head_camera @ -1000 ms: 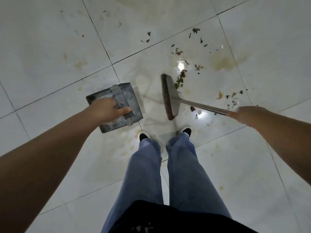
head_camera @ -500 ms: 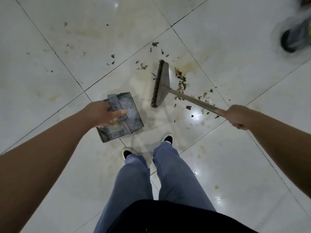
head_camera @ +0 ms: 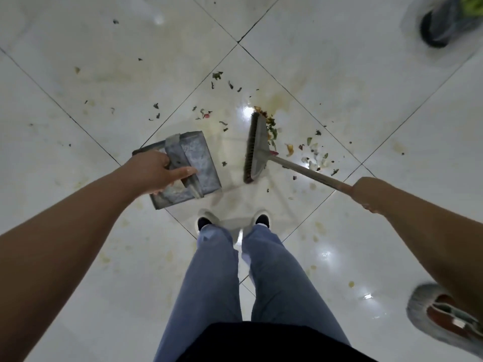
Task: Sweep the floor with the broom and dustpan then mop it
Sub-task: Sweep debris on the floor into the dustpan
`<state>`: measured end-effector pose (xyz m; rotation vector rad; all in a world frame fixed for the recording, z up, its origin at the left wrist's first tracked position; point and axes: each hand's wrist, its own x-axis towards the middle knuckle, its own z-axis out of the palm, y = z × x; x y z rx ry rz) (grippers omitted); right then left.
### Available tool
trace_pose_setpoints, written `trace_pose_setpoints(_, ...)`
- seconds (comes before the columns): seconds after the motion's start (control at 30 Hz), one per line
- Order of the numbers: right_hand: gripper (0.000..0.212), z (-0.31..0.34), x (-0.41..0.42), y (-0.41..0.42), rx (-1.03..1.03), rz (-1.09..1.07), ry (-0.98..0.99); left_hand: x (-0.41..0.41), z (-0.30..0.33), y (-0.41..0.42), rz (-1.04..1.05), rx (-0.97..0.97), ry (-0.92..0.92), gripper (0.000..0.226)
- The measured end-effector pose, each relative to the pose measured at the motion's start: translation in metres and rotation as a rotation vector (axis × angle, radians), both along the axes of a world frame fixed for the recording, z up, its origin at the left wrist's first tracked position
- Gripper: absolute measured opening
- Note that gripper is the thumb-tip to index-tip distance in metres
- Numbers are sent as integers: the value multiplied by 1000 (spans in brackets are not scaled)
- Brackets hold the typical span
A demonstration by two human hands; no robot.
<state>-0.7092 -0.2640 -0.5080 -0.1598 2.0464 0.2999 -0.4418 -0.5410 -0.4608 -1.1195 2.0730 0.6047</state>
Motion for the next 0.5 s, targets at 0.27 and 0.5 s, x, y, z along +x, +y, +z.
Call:
trace_pose_setpoints(0.27, 59, 30, 29, 12, 6, -210, -11, -1, 20, -22, 10, 30, 39, 56)
trace_pose_setpoints(0.5, 56, 80, 76, -88, -168, -203, 9, 45, 54, -80, 149, 39, 107, 54)
